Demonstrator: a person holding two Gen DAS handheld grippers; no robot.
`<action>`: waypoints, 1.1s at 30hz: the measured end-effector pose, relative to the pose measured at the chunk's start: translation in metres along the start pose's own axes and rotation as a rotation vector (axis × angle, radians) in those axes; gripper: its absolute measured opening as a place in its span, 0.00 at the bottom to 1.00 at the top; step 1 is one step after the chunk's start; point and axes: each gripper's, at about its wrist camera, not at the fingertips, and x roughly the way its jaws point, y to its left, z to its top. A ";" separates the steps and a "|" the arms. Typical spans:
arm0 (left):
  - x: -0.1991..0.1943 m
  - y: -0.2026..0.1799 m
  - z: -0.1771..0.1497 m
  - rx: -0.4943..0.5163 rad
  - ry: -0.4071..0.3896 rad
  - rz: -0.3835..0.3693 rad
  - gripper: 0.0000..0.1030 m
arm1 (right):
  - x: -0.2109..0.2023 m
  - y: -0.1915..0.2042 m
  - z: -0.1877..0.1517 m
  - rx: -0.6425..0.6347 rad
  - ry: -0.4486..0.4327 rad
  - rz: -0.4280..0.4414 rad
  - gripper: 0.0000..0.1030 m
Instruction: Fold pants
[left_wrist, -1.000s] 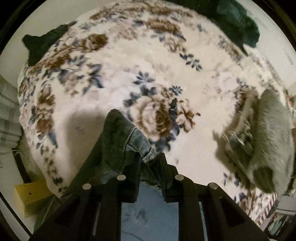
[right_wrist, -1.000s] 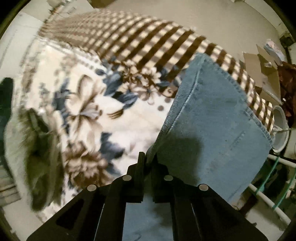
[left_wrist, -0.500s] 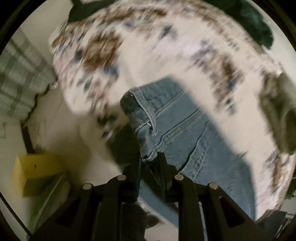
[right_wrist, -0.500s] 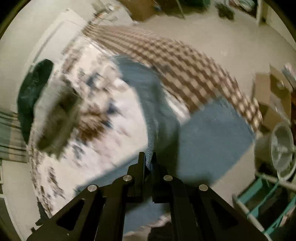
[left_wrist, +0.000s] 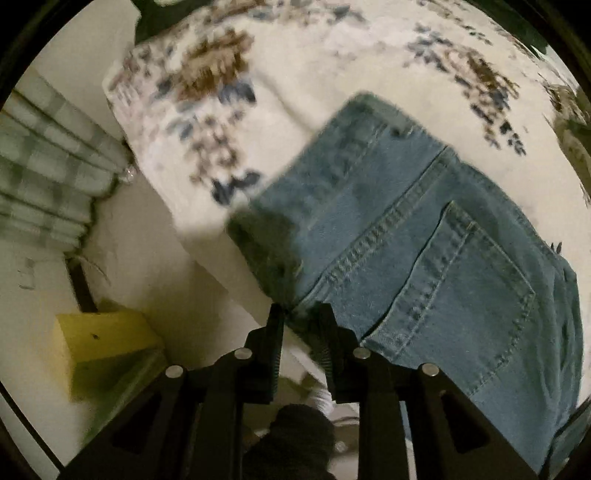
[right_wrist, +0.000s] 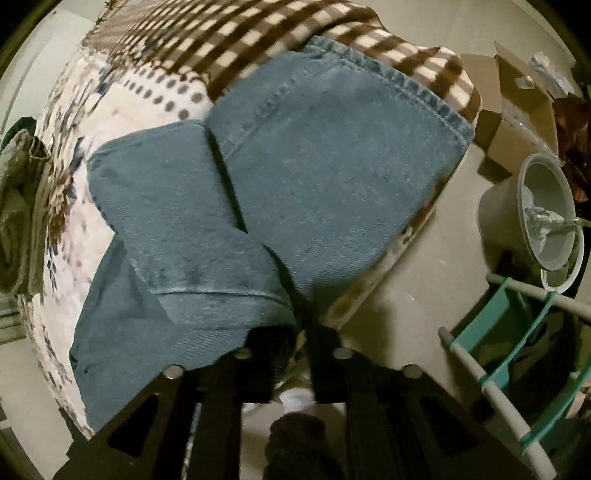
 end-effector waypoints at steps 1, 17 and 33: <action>-0.009 0.000 0.000 0.003 -0.020 -0.003 0.18 | -0.006 -0.001 0.001 -0.026 -0.023 -0.005 0.22; -0.034 -0.050 -0.015 0.111 -0.041 -0.088 0.27 | -0.042 -0.096 0.011 0.372 -0.234 -0.013 0.36; 0.001 -0.223 -0.106 0.624 0.020 -0.097 0.27 | -0.048 -0.034 0.144 0.073 -0.272 -0.056 0.54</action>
